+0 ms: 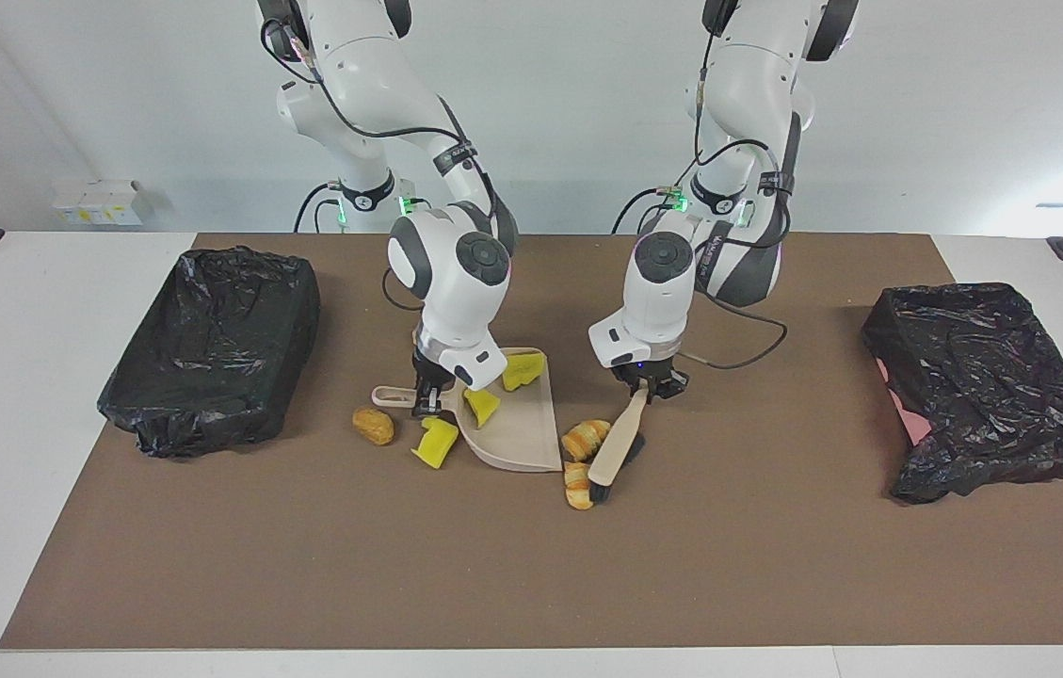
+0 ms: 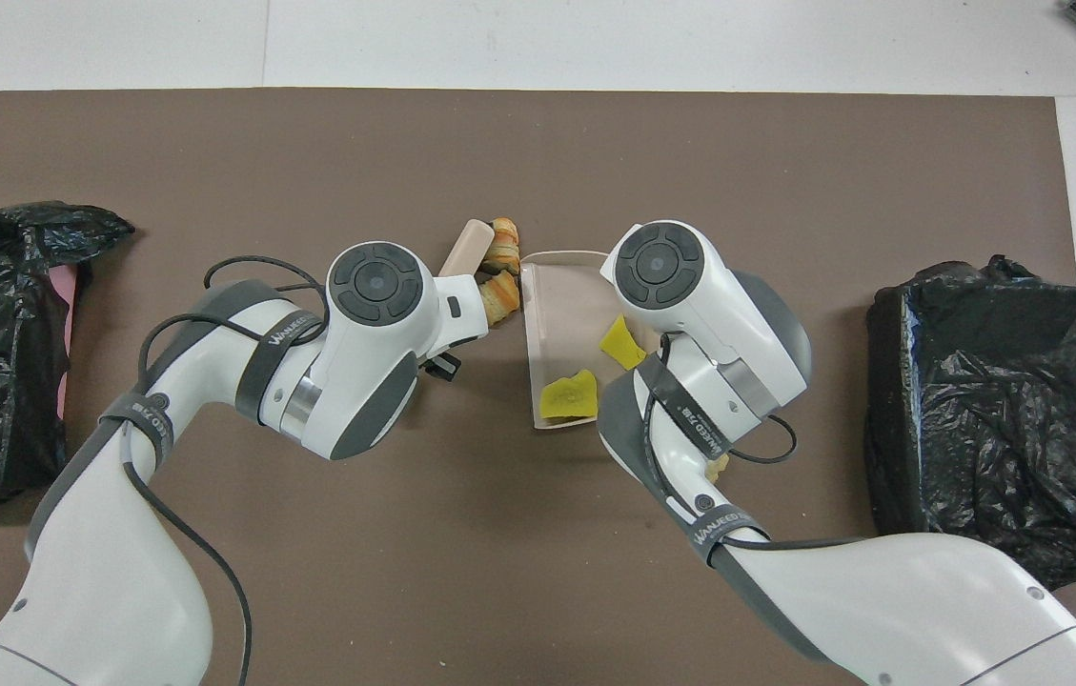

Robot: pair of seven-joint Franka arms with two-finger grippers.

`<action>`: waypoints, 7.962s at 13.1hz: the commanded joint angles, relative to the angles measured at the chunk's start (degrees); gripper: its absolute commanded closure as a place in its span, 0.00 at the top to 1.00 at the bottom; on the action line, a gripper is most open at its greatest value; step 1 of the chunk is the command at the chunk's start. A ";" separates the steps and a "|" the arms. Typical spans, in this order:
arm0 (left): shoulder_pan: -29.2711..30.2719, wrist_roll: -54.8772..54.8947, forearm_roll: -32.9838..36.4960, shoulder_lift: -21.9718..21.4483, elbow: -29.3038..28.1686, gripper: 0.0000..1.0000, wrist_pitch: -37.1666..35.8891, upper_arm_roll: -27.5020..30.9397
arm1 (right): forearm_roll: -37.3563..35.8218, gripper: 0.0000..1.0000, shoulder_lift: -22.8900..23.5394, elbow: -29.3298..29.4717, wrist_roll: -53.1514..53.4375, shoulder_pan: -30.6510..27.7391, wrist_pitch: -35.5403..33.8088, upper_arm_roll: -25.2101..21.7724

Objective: Sweep and dump trash in bin

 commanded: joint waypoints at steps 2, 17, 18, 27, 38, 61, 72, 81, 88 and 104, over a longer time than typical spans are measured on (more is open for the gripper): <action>-3.92 2.51 -0.73 -2.66 -1.27 0.00 -5.42 -0.10 | -0.06 0.00 -0.28 -0.80 -1.01 -0.95 0.98 0.42; 1.17 -2.85 -5.05 -1.10 4.07 0.00 -1.74 2.88 | 1.53 0.00 -0.28 -0.97 -1.10 -1.21 1.06 0.42; 1.17 -2.94 -4.18 1.44 6.01 0.00 -1.82 2.88 | 1.53 0.00 -0.28 -0.97 -1.10 -1.21 1.06 0.42; -2.61 6.03 -5.73 0.33 3.66 0.00 -9.38 -1.50 | 1.61 0.00 -0.28 -1.15 -1.01 -1.56 1.06 0.42; 2.91 2.42 -14.63 -3.63 3.65 0.00 -11.93 -1.25 | 2.14 0.00 -0.37 -1.59 -0.92 -1.65 1.68 0.42; -3.05 -3.19 -15.68 -9.86 -2.15 0.00 -11.57 1.47 | 2.32 0.00 -0.37 -1.59 -0.74 -1.65 1.77 0.42; -9.01 -29.55 -20.07 -26.64 -27.96 0.00 -14.15 1.21 | 7.24 0.00 -9.05 -1.06 -5.57 -12.27 0.19 0.33; -17.36 -37.74 -26.67 -33.07 -39.23 0.00 -5.26 1.21 | 6.71 0.00 -24.34 -2.89 -10.30 -21.59 -13.78 0.15; -16.76 -37.04 -28.60 -32.11 -40.21 0.99 -1.47 1.56 | -10.21 0.00 -38.32 -21.07 -14.36 -31.79 -9.76 -0.02; 6.68 -33.98 -13.76 -14.53 -7.18 1.00 -1.91 1.74 | -43.73 0.00 -46.41 -31.46 -11.04 -33.64 -7.46 -0.38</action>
